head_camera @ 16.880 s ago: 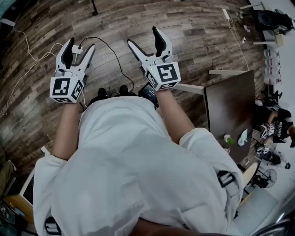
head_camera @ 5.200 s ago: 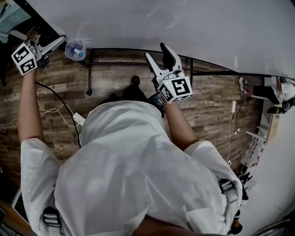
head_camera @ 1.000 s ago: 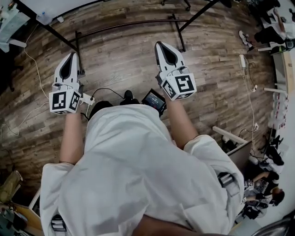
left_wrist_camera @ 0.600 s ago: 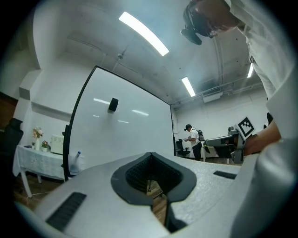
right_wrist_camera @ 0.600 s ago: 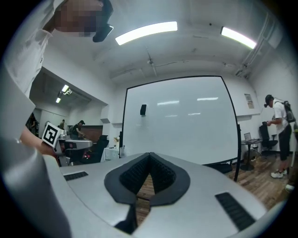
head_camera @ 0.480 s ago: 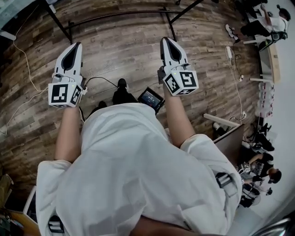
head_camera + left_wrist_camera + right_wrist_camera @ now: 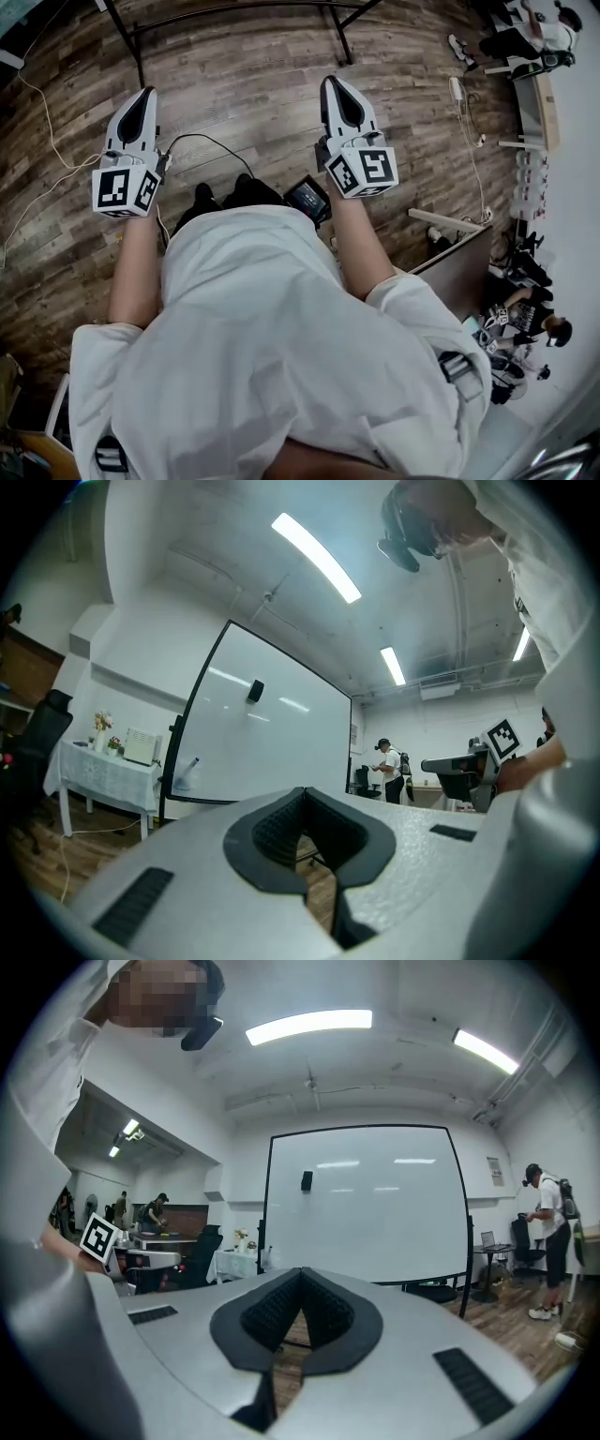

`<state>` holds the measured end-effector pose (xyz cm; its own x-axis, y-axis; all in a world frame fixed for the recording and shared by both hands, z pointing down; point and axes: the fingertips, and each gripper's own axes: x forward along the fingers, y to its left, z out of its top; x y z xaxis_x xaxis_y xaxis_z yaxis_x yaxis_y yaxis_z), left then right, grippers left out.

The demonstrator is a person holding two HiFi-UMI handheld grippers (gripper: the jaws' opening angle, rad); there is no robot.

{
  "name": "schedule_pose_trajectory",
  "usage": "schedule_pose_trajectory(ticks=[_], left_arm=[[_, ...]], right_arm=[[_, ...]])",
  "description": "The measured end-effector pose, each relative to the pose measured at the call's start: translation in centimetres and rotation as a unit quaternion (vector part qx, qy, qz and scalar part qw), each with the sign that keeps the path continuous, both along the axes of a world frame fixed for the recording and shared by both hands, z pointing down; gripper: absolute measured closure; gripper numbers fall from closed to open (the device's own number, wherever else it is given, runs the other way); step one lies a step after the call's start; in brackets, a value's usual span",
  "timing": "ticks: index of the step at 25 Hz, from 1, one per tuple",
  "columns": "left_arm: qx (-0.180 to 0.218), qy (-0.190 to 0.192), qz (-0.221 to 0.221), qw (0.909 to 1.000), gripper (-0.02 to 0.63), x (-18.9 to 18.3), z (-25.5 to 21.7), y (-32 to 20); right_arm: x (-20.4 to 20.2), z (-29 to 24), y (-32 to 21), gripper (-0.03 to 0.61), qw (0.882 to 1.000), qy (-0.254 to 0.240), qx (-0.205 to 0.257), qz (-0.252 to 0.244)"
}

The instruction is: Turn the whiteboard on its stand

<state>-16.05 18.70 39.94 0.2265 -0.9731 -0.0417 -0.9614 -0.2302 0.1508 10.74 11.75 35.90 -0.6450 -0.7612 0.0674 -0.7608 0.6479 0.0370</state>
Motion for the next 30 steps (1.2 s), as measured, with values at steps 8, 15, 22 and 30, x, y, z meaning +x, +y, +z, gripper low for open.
schedule_pose_trajectory(ticks=[8,15,22,30], left_arm=[[0.013,-0.026,-0.005,0.9996,0.607,5.4,-1.7,4.1],[0.002,-0.043,0.016,0.9989,0.607,12.3,-1.7,5.6],[-0.006,-0.053,0.005,0.9986,0.607,13.7,-1.7,6.7],[0.007,-0.062,-0.012,0.9980,0.607,13.0,-3.2,6.4]], right_arm=[[2.8,-0.7,4.7,0.581,0.998,0.029,0.039,-0.036],[9.9,1.0,6.4,0.581,1.000,-0.015,0.005,-0.018],[11.4,1.5,7.9,0.581,0.999,-0.019,0.020,-0.020],[11.8,1.8,7.6,0.581,0.998,-0.041,0.002,-0.037]])
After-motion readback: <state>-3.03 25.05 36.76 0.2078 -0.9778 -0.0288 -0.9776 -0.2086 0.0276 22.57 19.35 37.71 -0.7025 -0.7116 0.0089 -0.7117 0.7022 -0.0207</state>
